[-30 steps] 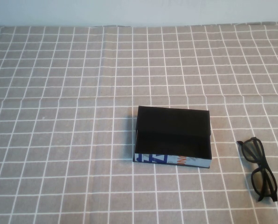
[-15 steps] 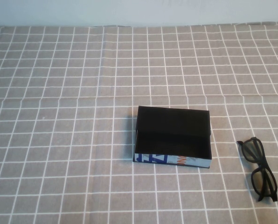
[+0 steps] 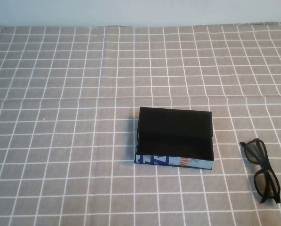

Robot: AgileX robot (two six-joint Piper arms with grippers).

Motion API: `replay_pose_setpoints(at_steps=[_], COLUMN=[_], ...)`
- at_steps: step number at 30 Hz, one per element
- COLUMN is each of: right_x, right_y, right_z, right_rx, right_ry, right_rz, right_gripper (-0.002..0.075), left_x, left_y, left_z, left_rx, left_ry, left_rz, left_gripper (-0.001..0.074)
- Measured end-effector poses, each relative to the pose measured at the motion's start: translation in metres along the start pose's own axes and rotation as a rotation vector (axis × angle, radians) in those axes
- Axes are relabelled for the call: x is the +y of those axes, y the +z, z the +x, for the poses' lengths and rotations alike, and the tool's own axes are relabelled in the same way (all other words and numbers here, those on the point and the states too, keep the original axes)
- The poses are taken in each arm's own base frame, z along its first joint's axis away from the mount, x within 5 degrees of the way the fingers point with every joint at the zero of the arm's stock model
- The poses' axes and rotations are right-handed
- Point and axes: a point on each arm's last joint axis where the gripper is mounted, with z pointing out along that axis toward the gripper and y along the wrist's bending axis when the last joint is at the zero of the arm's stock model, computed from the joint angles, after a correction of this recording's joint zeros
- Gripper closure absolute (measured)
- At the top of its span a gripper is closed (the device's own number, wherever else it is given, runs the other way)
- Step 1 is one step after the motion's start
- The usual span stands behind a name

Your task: Take glasses out of glasses case

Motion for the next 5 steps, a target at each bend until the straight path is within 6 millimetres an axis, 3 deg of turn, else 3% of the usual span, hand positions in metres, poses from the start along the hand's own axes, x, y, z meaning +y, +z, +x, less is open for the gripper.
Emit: replay_pose_setpoints(at_steps=[5], right_x=[0.0], right_y=[0.0], right_z=[0.0], right_rx=[0.0], right_ry=[0.0], right_rz=[0.0], right_gripper=[0.0743], left_x=[0.0], left_y=[0.0], left_z=[0.0], left_rx=[0.0], left_ry=[0.0], left_rz=[0.0], left_gripper=[0.0739])
